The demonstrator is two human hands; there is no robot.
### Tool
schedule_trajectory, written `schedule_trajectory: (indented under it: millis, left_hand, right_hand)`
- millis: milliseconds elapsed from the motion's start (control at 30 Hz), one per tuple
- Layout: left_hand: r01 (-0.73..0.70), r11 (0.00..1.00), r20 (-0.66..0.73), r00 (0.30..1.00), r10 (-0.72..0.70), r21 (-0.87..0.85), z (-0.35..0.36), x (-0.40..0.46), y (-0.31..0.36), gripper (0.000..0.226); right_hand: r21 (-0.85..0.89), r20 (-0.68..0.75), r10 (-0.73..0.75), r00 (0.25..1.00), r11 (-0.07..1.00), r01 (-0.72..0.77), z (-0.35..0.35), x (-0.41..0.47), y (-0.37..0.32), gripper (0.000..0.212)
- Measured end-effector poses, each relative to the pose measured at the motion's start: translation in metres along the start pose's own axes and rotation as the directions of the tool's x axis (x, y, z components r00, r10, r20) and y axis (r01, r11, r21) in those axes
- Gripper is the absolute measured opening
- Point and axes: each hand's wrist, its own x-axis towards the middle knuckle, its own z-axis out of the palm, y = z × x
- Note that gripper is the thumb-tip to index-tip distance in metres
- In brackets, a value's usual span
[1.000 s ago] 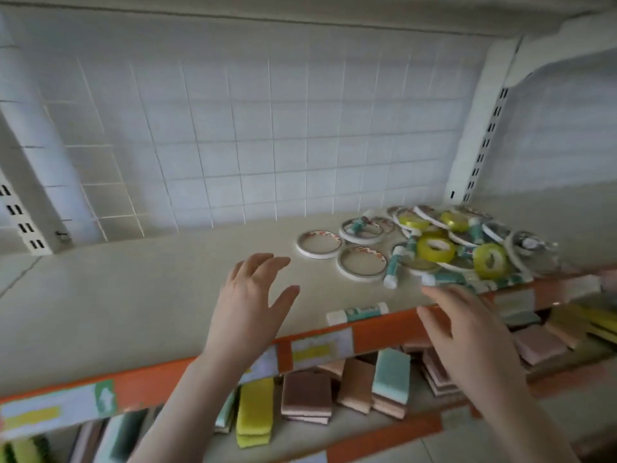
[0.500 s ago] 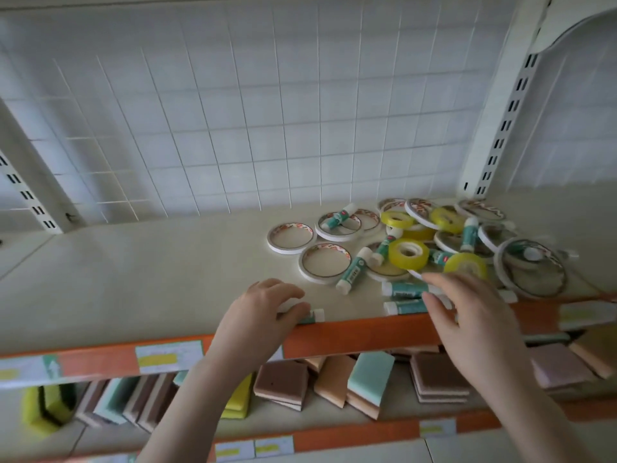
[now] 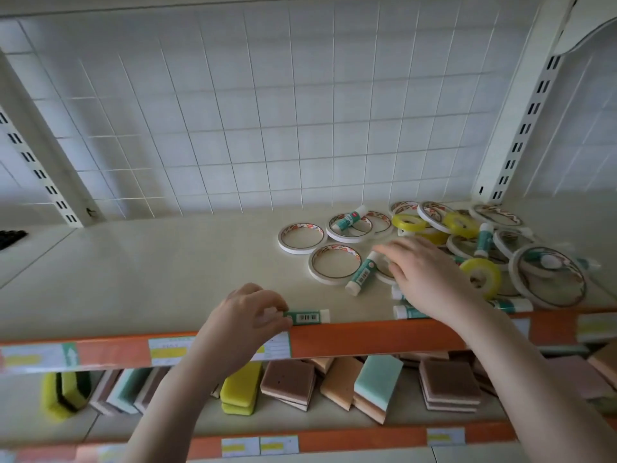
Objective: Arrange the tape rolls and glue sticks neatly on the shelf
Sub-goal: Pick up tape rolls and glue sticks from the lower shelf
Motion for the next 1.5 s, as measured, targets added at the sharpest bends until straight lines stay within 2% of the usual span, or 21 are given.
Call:
schedule_trajectory:
  millis: [100, 200, 367, 467, 633, 700, 833, 933, 1033, 1200, 1333, 1500]
  left_hand:
    - [-0.034, 0.999, 0.012, 0.999, 0.034, -0.004, -0.002, 0.0, -0.002, 0.013]
    - [-0.029, 1.0, -0.034, 0.999, 0.029, 0.005, -0.004, 0.0, -0.004, 0.015]
    - [-0.019, 0.997, -0.205, 0.979, 0.002, -0.079, -0.006, 0.0, -0.002, 0.016]
    - [-0.019, 0.988, -0.295, 0.955, -0.028, -0.153, -0.01, 0.001, -0.001, 0.012]
    - [-0.029, 0.986, -0.355, 0.934, -0.033, -0.167, -0.016, 0.007, 0.0, 0.017]
    - [-0.033, 0.985, -0.373, 0.927, -0.032, -0.168, -0.018, 0.008, 0.0, 0.022]
    - [-0.034, 0.987, -0.417, 0.908, -0.036, -0.16, -0.027, 0.014, -0.002, 0.03]
    - [-0.006, 0.983, -0.454, 0.888, -0.079, -0.183, -0.039, 0.012, -0.007, 0.029]
    - [-0.002, 0.983, -0.484, 0.87, -0.089, -0.185, -0.059, 0.005, -0.019, 0.028]
    - [0.021, 0.981, -0.513, 0.85, -0.118, -0.191, -0.104, -0.011, -0.063, 0.029]
    - [0.035, 0.981, -0.531, 0.837, -0.134, -0.192, -0.149, -0.033, -0.117, 0.031]
    - [0.063, 0.986, -0.56, 0.817, -0.139, -0.152, -0.228, -0.068, -0.207, 0.029]
  right_hand:
    - [-0.02, 0.114, -0.042, 0.993, 0.999, 0.044, 0.0, 0.015, 0.0, 0.041]
    - [-0.049, 0.203, -0.043, 0.978, 0.997, 0.054, 0.0, 0.024, -0.001, 0.036]
    - [-0.042, 0.189, -0.063, 0.98, 0.997, 0.072, 0.001, 0.03, -0.002, 0.028]
    - [-0.02, 0.229, -0.088, 0.97, 0.995, 0.095, -0.004, 0.034, 0.0, 0.021]
    - [0.025, 0.275, -0.13, 0.953, 0.991, 0.128, -0.013, 0.037, 0.002, 0.012]
    - [0.107, 0.268, -0.137, 0.954, 0.988, 0.112, -0.015, 0.036, 0.001, 0.011]
    - [0.382, 0.195, -0.12, 0.973, 0.923, 0.038, -0.015, 0.037, -0.007, 0.015]
    - [0.512, 0.077, -0.133, 0.988, 0.856, 0.075, -0.007, 0.04, -0.023, 0.011]
    - [0.504, -0.022, -0.129, 0.991, 0.855, 0.122, 0.005, 0.048, -0.049, 0.01]
    - [0.502, -0.164, -0.111, 0.98, 0.846, 0.18, 0.024, 0.071, -0.114, 0.02]
    - [0.527, -0.26, -0.078, 0.962, 0.823, 0.21, 0.039, 0.091, -0.195, 0.024]
    - [0.538, -0.296, -0.05, 0.954, 0.816, 0.21, 0.065, 0.13, -0.318, 0.022]
